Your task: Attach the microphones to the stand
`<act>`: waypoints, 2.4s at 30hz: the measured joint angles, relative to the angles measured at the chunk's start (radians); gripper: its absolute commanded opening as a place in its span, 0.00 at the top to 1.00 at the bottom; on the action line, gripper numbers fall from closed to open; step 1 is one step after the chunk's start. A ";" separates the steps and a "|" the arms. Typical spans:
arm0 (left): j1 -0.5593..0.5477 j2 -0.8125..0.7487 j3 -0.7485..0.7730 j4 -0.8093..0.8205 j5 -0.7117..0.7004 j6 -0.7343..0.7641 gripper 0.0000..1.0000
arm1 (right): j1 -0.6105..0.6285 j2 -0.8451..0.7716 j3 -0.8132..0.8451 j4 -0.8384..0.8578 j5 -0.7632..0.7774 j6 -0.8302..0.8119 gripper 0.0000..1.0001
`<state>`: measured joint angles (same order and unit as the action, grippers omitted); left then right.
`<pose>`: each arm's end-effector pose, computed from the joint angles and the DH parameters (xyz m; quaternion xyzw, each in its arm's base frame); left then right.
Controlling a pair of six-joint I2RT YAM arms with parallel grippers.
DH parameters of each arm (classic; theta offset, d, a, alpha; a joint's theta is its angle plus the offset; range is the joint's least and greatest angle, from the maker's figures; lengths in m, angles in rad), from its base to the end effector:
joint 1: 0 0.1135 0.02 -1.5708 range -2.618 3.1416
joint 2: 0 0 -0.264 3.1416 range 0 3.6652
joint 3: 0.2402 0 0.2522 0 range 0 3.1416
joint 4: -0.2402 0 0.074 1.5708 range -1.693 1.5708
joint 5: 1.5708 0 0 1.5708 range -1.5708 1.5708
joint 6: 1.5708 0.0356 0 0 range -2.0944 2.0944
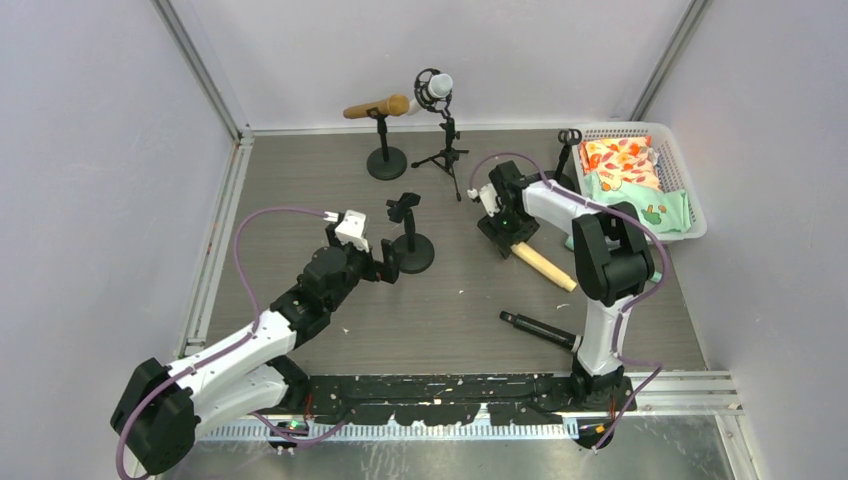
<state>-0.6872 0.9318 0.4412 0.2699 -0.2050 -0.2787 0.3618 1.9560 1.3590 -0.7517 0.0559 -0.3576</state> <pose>0.1693 -0.1296 0.2391 0.0949 0.7734 -0.2180 0.5877 0.3558 0.1325 0.1632 -0.3468 0.9310 -0.0275 0.1108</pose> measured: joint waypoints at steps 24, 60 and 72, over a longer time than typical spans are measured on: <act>0.000 -0.021 0.048 -0.093 -0.066 -0.010 0.00 | -0.069 -0.093 -0.129 0.041 -0.092 -0.050 0.85; 0.046 -0.088 0.228 -0.156 0.243 0.298 0.00 | 0.105 -0.823 -0.416 0.988 -0.357 0.592 0.99; 0.125 -0.035 0.233 -0.011 0.574 0.230 0.00 | 0.156 -0.792 -0.414 1.151 -0.402 0.649 0.99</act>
<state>-0.5625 0.8963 0.6743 0.2592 0.3691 -0.0486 0.5179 1.1641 0.9455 0.3988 -0.3462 0.2916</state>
